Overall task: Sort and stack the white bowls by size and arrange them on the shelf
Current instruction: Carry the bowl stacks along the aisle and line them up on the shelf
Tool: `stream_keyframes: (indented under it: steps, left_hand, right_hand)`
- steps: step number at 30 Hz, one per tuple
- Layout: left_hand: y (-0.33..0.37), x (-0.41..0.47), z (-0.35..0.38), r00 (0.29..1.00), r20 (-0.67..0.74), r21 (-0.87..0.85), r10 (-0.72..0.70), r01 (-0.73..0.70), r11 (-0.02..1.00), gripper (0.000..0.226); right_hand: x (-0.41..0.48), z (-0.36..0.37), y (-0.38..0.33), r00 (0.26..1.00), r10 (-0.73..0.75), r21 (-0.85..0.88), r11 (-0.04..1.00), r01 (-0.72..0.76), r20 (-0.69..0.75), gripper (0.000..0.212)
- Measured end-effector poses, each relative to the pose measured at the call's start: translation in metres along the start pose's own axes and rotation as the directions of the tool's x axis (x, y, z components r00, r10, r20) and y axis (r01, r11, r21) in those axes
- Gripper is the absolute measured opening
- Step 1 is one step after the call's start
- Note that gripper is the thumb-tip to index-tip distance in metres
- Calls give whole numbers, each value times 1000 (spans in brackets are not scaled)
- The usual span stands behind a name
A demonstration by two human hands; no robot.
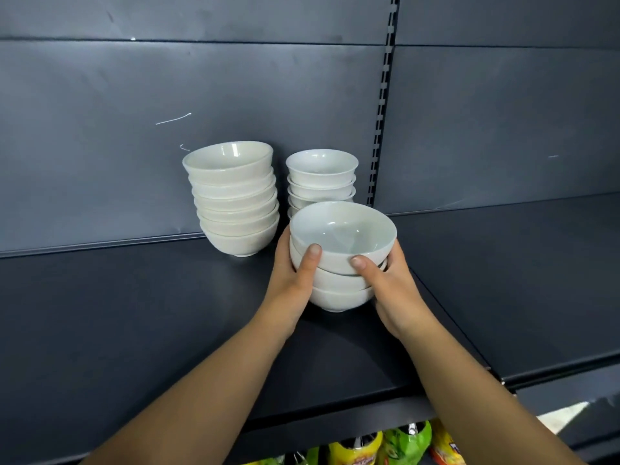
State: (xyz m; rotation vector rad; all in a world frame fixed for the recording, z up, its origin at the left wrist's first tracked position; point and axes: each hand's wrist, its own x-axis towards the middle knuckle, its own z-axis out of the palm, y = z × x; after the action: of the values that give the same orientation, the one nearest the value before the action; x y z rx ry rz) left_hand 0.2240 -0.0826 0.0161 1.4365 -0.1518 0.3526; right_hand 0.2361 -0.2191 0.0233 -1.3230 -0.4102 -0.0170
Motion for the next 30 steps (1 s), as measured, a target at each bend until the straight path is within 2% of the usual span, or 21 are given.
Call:
stream_keyframes:
  steps: [2, 6, 9, 12, 14, 16, 20, 23, 27, 30]
  left_hand:
    - [7, -8, -4, 999, -31, 9, 21, -21, 1000, 72]
    - [25, -37, -28, 979, -179, 71, 97, -86, 994, 100]
    - [48, -69, -56, 951, -275, 155, 145, -105, 982, 104]
    - [75, -107, -91, 900, -388, 248, 198, -104, 963, 94]
    - [97, -137, -115, 842, -476, 318, 253, -103, 942, 76]
    - [120, -170, -139, 782, -539, 386, 315, -103, 917, 69]
    - [158, -240, -192, 645, -692, 370, 324, -68, 927, 77]
    - [189, -297, -230, 575, -759, 347, 305, -40, 937, 85]
    - [233, -378, -278, 461, -816, 379, 350, -31, 925, 83]
    - [261, -439, -306, 381, -835, 432, 398, 4, 902, 77]
  right_hand:
    - [-4, 7, 1, 1000, 1, 29, 1000, -2, 19, 88]
    - [-12, 37, -1, 992, -21, 62, 998, 14, 126, 89]
    - [-21, 75, -8, 967, -28, 94, 996, 4, 253, 78]
    - [-39, 126, -12, 929, -62, 147, 989, 8, 365, 75]
    - [-56, 165, -16, 905, -81, 180, 984, 6, 417, 73]
    - [-77, 206, -21, 875, -103, 205, 979, 5, 472, 72]
    - [-130, 283, -38, 794, -124, 237, 971, -25, 594, 71]
    - [-178, 343, -47, 748, -148, 262, 964, -36, 647, 66]
    - [-247, 421, -57, 696, -163, 271, 961, -48, 700, 66]
    - [-301, 473, -64, 622, -177, 295, 951, -91, 763, 63]
